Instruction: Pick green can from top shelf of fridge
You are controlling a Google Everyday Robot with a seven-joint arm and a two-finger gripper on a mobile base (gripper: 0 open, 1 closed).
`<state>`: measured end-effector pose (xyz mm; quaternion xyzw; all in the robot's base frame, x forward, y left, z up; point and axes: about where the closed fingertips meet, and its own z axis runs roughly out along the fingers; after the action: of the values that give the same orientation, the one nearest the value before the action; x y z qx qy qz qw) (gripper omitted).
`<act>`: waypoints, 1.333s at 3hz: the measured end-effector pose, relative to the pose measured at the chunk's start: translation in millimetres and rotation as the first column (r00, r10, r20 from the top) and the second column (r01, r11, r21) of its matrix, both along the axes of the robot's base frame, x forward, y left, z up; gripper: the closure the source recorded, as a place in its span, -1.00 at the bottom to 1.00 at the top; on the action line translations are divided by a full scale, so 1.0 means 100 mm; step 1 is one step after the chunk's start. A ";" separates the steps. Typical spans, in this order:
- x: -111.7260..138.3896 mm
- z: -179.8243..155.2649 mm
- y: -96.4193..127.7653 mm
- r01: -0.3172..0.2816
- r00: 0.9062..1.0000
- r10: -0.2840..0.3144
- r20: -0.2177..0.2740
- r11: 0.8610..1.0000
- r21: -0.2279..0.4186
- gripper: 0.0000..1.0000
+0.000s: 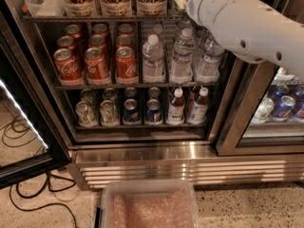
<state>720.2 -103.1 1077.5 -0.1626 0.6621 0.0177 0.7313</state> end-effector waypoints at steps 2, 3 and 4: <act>0.00 0.00 0.00 0.000 1.000 0.000 0.000 1.000 0.000 1.00; -0.07 0.14 0.01 -0.020 1.000 0.021 -0.010 0.999 0.046 1.00; -0.19 0.40 0.01 -0.046 0.999 0.047 -0.006 0.995 0.091 1.00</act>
Offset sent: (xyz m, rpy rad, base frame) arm 0.0000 0.0000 0.0000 0.0000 0.0000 0.0000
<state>700.8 -102.0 1117.5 -0.1444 0.6596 0.0655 0.7347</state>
